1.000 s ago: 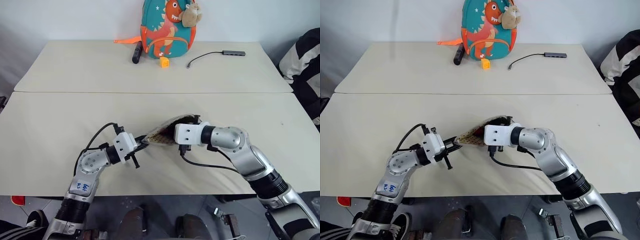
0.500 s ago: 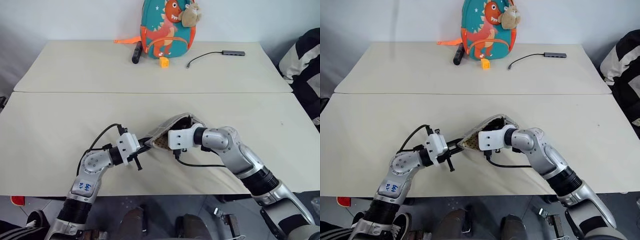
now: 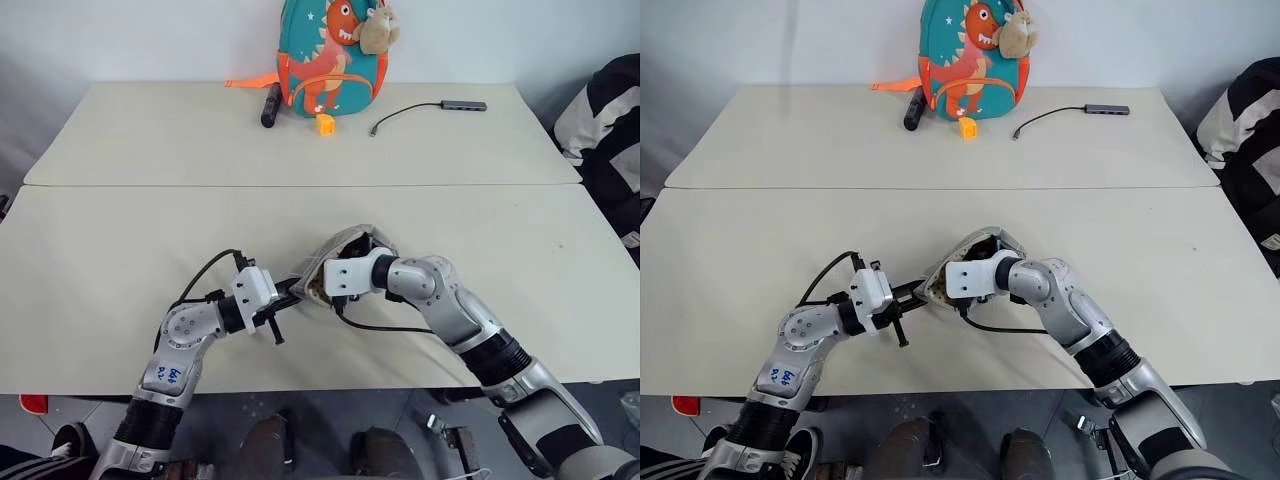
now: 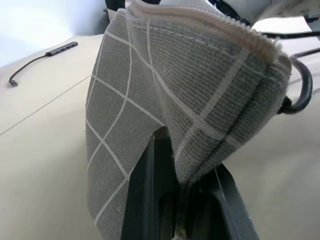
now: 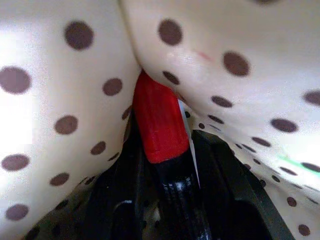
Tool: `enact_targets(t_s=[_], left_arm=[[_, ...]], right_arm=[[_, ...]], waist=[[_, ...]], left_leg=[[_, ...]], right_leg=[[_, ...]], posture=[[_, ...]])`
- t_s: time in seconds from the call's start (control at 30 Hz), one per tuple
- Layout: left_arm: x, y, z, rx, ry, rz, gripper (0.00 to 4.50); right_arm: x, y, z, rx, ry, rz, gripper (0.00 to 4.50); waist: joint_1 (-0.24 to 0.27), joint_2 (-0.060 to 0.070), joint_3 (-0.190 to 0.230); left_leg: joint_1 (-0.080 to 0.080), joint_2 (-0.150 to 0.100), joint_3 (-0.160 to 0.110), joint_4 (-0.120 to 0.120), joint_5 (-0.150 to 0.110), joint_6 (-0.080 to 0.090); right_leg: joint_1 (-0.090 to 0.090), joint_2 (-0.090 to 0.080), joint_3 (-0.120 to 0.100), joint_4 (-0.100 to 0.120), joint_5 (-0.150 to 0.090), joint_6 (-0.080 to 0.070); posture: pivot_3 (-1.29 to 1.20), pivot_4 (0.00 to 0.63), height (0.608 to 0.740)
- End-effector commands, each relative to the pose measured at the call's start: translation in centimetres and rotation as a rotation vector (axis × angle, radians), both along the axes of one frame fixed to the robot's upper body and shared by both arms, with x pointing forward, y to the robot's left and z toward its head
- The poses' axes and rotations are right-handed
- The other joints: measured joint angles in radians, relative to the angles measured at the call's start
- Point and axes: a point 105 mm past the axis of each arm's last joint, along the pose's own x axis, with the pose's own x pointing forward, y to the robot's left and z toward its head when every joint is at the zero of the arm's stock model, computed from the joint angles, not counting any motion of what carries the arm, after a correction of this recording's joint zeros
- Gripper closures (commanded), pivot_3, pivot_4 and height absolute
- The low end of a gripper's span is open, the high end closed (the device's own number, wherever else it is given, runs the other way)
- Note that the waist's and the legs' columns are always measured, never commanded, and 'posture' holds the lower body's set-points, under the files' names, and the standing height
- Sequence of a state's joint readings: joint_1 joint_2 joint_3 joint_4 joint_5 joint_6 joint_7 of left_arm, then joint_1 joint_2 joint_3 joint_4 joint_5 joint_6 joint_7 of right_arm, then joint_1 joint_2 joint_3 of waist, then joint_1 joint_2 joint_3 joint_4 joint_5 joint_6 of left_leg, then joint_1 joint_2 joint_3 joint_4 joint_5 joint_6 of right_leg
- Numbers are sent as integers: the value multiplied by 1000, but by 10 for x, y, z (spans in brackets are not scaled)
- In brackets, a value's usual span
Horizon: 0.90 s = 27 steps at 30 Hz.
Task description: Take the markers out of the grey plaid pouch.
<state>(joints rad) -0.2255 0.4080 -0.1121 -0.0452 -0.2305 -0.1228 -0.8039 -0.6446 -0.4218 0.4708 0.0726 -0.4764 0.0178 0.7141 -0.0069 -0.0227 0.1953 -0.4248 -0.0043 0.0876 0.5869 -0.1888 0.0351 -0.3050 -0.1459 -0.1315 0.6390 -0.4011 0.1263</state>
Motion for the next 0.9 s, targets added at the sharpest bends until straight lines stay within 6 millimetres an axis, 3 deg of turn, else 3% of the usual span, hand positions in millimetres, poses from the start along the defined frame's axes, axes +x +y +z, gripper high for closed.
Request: enact_targets(t_s=[0.03,0.17,0.53,0.8,0.9], left_arm=[[-16,-14,27,-54,-112,-97,4500],[-15,-11,22,-37,-103,-77,4500],[5,10,14,60,-142,57,4500],[13,20,12,86,-174,94,4500],[16,24,12,97,-181,112,4500]], right_arm=[[-2,-1,-14,-20,45,-1,3746],[-4,-5,-8,-8,41,5,3817],[-30,-23,51,113,89,49,3820],[-38,-31,76,203,108,78,3829],[-51,-33,78,239,175,155,3829]], waist=[[0,0,0],[1,0,0],[5,0,0],[5,0,0],[5,0,0]], left_leg=[[0,0,0,0,0,0],[0,0,0,0,0,0],[0,0,0,0,0,0],[0,0,0,-1,0,0],[0,0,0,-1,0,0]], right_leg=[[0,0,0,0,0,0],[0,0,0,0,0,0],[0,-1,0,-1,0,0],[0,-2,0,-1,0,0],[0,-2,0,-1,0,0]], posture=[[0,150,740],[0,150,740],[0,150,740],[0,150,740],[0,150,740]])
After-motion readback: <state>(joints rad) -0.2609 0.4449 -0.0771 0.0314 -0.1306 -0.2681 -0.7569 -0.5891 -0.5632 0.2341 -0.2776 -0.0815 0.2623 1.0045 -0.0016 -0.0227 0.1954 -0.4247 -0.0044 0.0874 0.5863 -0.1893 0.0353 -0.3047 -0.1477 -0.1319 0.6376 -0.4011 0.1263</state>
